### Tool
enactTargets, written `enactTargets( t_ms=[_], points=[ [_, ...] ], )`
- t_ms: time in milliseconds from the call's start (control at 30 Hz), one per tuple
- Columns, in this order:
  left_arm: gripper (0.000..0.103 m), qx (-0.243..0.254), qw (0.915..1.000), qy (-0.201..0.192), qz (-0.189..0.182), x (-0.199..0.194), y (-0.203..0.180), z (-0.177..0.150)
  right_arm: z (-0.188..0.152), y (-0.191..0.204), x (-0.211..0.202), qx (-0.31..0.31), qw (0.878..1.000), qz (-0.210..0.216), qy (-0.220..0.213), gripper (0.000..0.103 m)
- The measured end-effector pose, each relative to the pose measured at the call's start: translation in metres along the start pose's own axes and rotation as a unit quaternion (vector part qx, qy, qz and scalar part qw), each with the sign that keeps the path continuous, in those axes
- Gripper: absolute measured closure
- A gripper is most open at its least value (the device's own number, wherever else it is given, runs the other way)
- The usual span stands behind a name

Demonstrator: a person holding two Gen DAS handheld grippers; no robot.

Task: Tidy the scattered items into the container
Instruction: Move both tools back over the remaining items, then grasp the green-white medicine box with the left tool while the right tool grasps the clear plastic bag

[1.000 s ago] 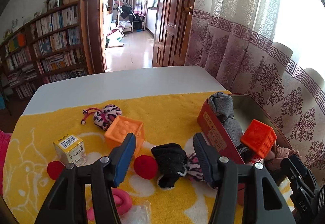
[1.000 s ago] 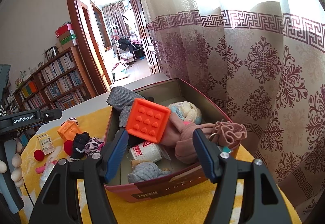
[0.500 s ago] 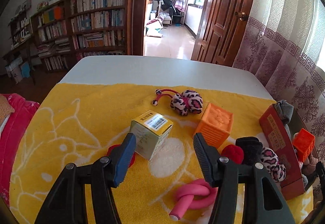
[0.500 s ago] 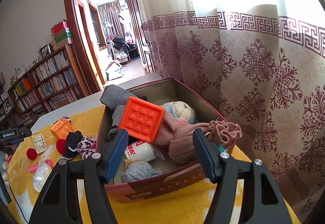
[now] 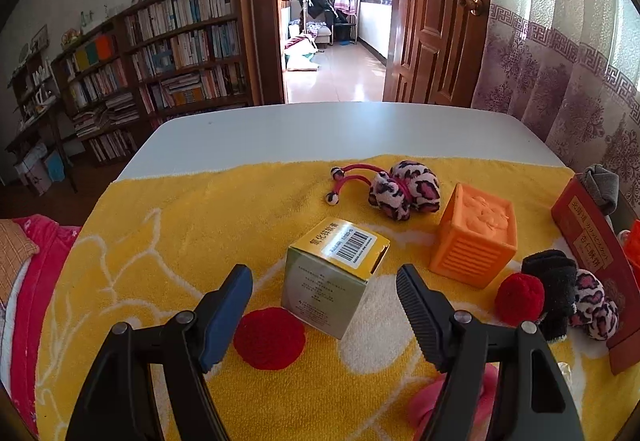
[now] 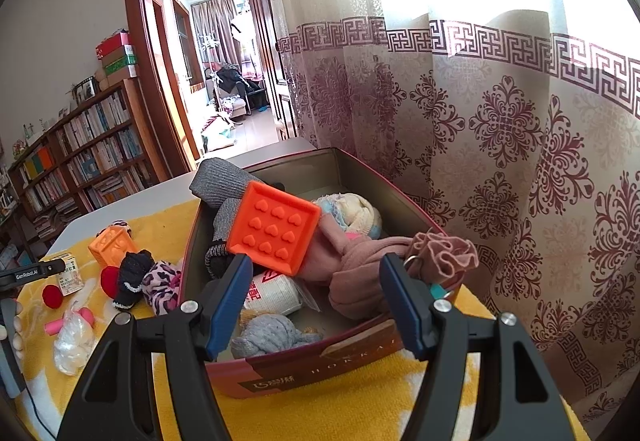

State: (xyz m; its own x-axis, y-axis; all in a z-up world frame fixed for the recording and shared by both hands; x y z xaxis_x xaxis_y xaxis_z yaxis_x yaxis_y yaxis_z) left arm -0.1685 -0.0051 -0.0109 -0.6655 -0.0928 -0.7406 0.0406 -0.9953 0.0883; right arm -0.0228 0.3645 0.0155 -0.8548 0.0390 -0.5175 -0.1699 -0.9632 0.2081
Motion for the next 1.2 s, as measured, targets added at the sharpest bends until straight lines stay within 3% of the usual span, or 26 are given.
enactTargets(
  t_ms=[333,367,400,433,633,767,867,1067,1200],
  points=[
    [0.027,0.019,0.9998,0.006,-0.003,0.023,-0.007,-0.003,0.0,0.001,0.001,-0.002,1.0,-0.003,0.002,0.033],
    [0.029,0.021,0.9997,0.008,-0.007,0.025,-0.008,-0.004,0.0,0.0,0.001,-0.002,1.0,-0.003,0.001,0.033],
    [0.042,0.021,0.9997,0.01,-0.011,0.025,-0.009,-0.005,0.0,0.0,0.001,-0.002,1.0,-0.004,0.001,0.033],
    [0.048,0.021,0.9996,0.014,-0.015,0.026,-0.009,-0.006,0.001,0.0,0.0,-0.004,1.0,-0.005,-0.001,0.033],
    [0.051,0.002,0.9996,-0.005,-0.029,0.014,-0.005,-0.003,0.01,0.013,-0.023,-0.012,0.999,-0.006,-0.032,0.033],
    [0.051,-0.011,0.9989,-0.02,-0.04,0.001,-0.002,0.001,0.013,0.038,-0.033,-0.01,0.999,0.045,-0.023,0.033],
    [0.051,-0.019,0.9981,-0.031,-0.051,-0.009,0.001,0.005,0.007,0.068,-0.031,-0.017,0.995,0.102,0.011,0.033],
    [0.051,-0.032,0.9961,-0.048,-0.067,-0.027,0.007,0.01,-0.026,0.135,-0.003,-0.026,0.969,0.212,0.127,0.033],
    [0.051,-0.04,0.9948,-0.055,-0.076,-0.035,0.012,0.013,-0.045,0.168,0.011,-0.035,0.956,0.237,0.171,0.033]
  ],
)
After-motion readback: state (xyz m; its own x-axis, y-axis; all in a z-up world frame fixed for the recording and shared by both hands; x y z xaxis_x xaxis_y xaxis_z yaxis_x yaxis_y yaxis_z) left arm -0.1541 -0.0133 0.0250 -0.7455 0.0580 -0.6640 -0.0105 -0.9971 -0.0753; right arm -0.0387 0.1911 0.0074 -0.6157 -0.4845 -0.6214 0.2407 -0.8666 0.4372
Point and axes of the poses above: each gripper's, at about its wrist camera, not at the fingertips, and x roughly the way its jaws point, y to its left, z to its top, the point moved 4 cm from there along x, roughly the way its jaws point, and after that the axes turned 6 degrees about z, right-handed, at the moved point
